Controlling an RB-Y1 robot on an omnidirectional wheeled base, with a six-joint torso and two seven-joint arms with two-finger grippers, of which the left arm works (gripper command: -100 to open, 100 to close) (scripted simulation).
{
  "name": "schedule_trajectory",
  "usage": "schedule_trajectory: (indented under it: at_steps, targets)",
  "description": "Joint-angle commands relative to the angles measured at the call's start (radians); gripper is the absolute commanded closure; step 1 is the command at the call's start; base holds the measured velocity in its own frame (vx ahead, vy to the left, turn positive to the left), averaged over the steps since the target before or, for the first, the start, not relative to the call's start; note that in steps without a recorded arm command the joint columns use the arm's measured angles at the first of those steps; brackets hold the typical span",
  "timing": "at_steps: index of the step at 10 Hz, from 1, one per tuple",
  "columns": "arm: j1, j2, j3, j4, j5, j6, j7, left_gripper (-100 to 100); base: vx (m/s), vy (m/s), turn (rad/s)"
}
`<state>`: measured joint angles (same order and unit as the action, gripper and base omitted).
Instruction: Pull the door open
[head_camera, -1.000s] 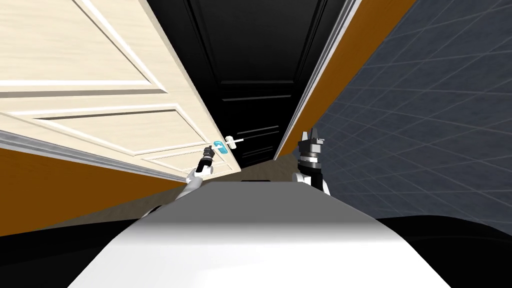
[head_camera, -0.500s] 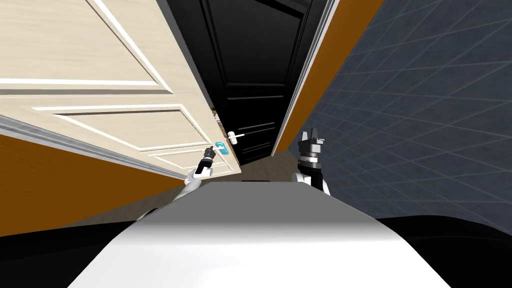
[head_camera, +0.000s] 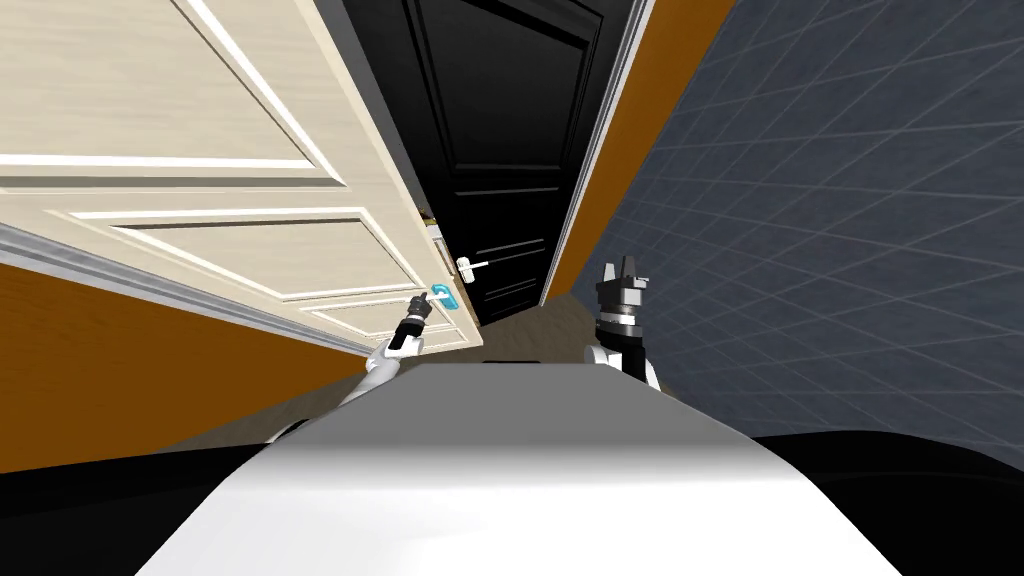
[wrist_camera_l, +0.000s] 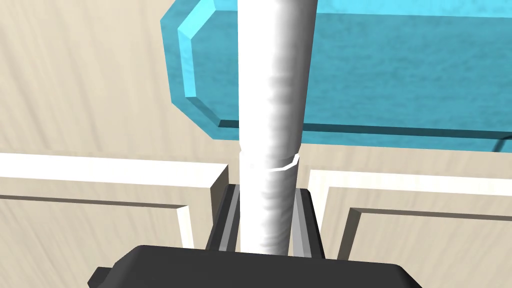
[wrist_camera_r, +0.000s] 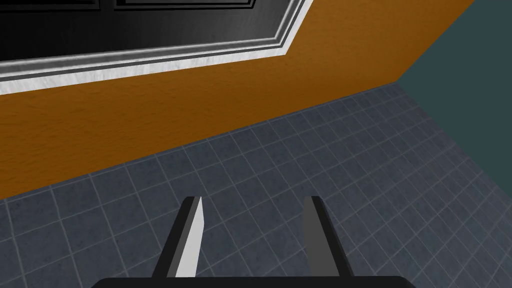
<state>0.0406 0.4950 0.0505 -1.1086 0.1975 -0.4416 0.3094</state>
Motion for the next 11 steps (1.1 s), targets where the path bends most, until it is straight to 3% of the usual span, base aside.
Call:
schedule_trajectory:
  at_steps: [1,5,7,8,11]
  targets:
    - [0.022,0.011,-0.024,-0.017,-0.001,-0.012,0.017,100,-0.215,0.042,-0.11]
    - [0.069,0.056,-0.077,-0.057,-0.001,-0.051,0.064,100,-0.218,0.072,-0.114]
    - [0.064,0.061,-0.072,-0.047,0.0,-0.054,0.064,100,-0.181,0.062,-0.066]
    - [0.09,0.082,-0.092,-0.057,0.0,-0.079,0.084,100,-0.187,0.025,-0.156]
    - [0.129,0.12,-0.12,-0.076,0.002,-0.124,0.115,100,-0.229,0.092,-0.15]
